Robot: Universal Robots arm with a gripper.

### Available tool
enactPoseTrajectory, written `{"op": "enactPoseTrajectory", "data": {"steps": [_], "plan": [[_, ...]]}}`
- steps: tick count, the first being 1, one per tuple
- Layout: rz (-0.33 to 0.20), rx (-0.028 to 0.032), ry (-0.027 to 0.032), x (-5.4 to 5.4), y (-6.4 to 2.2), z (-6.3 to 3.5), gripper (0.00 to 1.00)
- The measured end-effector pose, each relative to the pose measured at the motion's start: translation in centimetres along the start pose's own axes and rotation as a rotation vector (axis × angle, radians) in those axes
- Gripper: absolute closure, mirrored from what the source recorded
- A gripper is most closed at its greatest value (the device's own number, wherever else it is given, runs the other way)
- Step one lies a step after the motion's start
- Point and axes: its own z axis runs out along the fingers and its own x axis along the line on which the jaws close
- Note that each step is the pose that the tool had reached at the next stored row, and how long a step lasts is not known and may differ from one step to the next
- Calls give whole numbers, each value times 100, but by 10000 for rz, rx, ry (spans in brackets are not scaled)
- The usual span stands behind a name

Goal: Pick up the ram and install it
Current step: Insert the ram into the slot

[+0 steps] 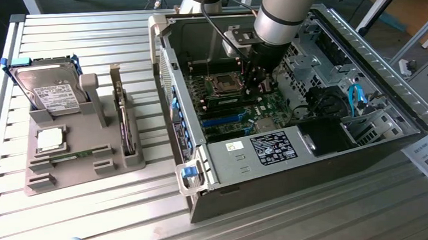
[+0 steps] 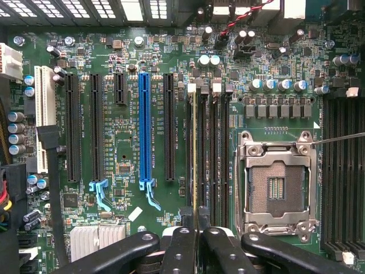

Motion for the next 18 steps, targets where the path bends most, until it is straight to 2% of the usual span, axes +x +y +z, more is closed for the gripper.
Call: {"op": "enactPoseTrajectory", "data": {"steps": [18], "plan": [[0,0,0,3,-1,69,88]]}}
